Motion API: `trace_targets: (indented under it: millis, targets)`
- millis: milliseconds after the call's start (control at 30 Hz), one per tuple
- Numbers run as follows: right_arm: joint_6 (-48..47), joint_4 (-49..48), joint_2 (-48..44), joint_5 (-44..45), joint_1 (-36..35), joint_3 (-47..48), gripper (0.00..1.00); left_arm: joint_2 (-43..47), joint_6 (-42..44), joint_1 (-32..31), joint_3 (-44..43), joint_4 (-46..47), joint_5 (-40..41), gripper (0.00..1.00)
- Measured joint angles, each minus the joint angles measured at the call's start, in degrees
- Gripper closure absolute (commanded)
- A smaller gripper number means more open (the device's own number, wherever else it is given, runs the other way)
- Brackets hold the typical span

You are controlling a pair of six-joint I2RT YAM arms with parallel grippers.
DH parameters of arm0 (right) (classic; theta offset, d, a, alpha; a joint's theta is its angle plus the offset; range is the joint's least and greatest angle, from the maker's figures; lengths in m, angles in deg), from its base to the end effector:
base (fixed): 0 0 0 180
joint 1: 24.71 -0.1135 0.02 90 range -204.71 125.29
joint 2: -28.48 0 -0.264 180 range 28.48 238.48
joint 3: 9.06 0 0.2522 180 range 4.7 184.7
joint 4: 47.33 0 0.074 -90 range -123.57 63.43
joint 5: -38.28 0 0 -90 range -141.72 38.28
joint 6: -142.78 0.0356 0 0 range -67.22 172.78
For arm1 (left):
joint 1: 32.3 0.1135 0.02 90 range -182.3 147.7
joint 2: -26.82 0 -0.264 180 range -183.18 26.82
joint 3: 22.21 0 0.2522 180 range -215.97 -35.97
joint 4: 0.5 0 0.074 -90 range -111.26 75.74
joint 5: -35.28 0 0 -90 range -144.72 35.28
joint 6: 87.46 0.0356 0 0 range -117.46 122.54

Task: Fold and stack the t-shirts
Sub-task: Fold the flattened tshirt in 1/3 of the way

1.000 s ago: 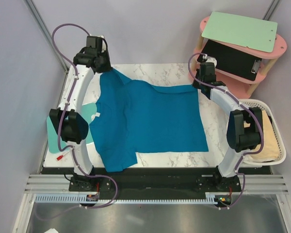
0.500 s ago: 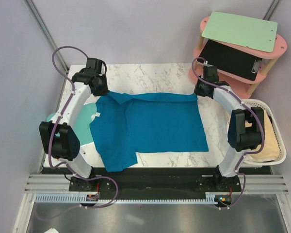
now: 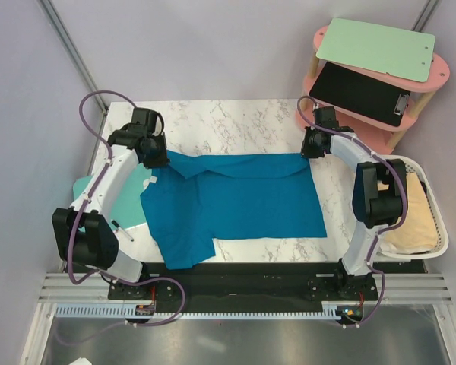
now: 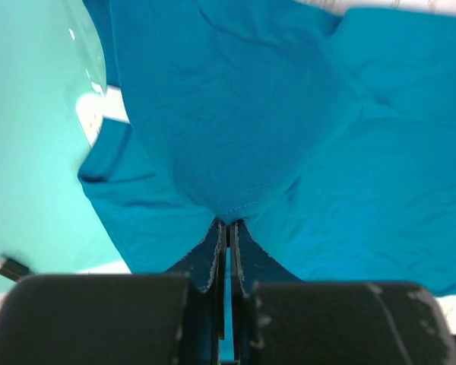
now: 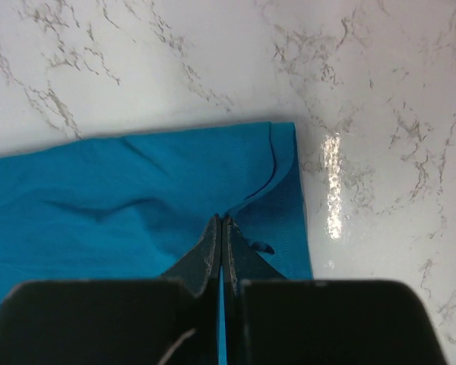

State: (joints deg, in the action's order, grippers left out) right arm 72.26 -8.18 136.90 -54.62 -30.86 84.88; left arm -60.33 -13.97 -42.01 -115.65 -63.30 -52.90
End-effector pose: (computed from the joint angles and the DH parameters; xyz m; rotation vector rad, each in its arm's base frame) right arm 0.4100 0.0460 0.2127 0.2719 2.5079 0.2461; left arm 0.3137 -0.0525 0.3134 -0.1642 2.5568 -0.1352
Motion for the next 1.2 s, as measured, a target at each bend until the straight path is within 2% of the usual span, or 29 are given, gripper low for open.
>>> trace_targets:
  millis: [333,600,633,667,700,733,767,800,833,867,900,1000,1100,1133,1167,1200]
  targets:
    - [-0.4,1.9,3.6,-1.0,0.0,0.0,1.0,2.5,-2.6,0.0,12.8,-1.6,-1.9,0.98]
    - [-0.4,3.0,5.1,-0.9,0.0,0.0,1.0,4.1,-3.7,0.0,17.9,-2.8,-1.4,0.98]
    - [-0.4,3.0,5.1,-0.7,0.0,0.0,0.99,4.4,-3.7,0.0,18.1,-3.0,-1.0,0.87]
    - [-0.4,3.0,5.1,-0.7,0.0,0.0,0.93,4.5,-3.7,0.0,18.3,-3.4,-0.6,0.61]
    - [-0.4,3.1,5.1,-0.7,0.0,0.0,0.82,4.6,-3.7,0.0,18.3,-3.6,-0.4,0.5]
    - [-0.5,3.3,5.1,-0.7,0.0,0.1,0.78,4.6,-3.7,0.0,18.3,-3.7,-0.3,0.36]
    - [-0.4,3.6,5.2,-0.7,0.0,0.3,0.75,4.6,-3.5,0.0,18.3,-3.9,-0.2,0.15]
    - [-0.8,3.9,5.3,-0.6,0.0,0.7,0.61,4.6,-3.7,0.0,18.3,-4.3,0.2,0.07]
    - [-0.8,4.0,5.4,-0.5,0.0,0.8,0.54,4.6,-3.7,0.0,18.3,-4.8,0.6,0.02]
    - [-0.9,4.2,5.4,-0.3,0.0,1.0,0.47,4.6,-3.9,0.0,18.3,-5.1,1.1,0.01]
    - [-1.2,4.3,5.4,-0.1,0.0,1.0,0.25,4.7,-4.0,0.0,18.2,-5.3,1.3,0.01]
    - [-1.6,4.8,5.4,0.7,0.0,1.0,0.02,4.8,-4.1,0.0,17.3,-6.0,2.3,0.0]
    - [-2.1,5.3,4.6,1.9,0.0,1.0,0.02,4.6,-4.0,0.0,14.3,-5.9,2.7,0.04]
    - [-2.3,5.4,4.2,2.1,0.0,1.0,0.02,3.9,-4.0,0.0,12.6,-5.8,2.8,0.17]
    - [-2.3,5.4,3.4,2.4,0.0,1.0,0.07,2.6,-4.0,0.0,10.3,-5.4,2.8,0.4]
    - [-2.4,5.3,2.8,2.5,0.0,0.9,0.15,1.3,-4.0,0.0,8.7,-4.6,2.8,0.72]
